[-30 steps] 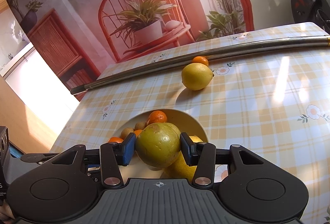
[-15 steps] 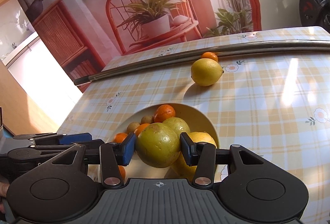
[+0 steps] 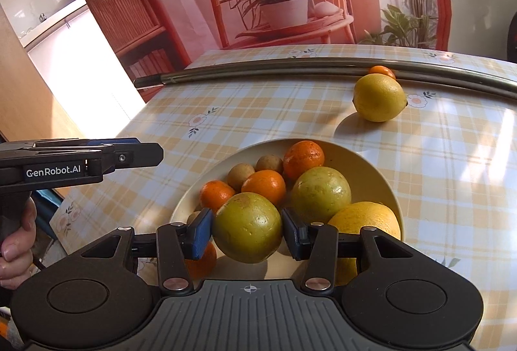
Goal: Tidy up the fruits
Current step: 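Lower the green-yellow citrus onto the plate and open the right tool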
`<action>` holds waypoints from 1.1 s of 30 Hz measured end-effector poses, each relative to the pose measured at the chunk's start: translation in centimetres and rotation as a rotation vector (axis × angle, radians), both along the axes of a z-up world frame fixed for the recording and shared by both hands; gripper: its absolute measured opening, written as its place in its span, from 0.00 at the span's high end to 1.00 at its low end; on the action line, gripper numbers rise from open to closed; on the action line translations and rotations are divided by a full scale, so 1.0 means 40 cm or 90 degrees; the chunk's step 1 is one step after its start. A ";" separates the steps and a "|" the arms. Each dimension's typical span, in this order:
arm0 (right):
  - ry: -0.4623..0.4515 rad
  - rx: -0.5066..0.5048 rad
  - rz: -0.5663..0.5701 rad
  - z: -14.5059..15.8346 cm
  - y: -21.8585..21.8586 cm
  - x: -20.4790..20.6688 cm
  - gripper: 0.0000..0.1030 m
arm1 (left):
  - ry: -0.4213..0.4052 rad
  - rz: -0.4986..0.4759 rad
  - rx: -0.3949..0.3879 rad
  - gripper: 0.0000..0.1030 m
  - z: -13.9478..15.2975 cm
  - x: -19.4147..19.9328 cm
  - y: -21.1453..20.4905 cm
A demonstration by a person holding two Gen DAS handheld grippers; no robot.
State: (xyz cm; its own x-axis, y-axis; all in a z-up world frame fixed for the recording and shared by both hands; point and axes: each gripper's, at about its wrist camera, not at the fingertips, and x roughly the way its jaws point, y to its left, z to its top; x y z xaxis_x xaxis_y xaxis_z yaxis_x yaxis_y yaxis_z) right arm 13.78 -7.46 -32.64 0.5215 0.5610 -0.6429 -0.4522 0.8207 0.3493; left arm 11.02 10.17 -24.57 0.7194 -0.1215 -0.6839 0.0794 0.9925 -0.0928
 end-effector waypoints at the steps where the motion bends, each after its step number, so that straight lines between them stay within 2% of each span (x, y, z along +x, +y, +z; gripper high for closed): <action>1: 0.003 -0.001 0.002 -0.004 0.005 0.002 0.58 | 0.001 0.001 -0.002 0.60 -0.002 0.002 0.002; 16: -0.032 -0.055 0.058 -0.013 0.077 0.007 0.58 | 0.011 0.008 -0.024 0.60 -0.023 0.007 0.017; 33: -0.049 -0.063 0.069 -0.022 0.090 0.007 0.58 | 0.026 0.009 -0.040 0.60 -0.042 -0.007 0.009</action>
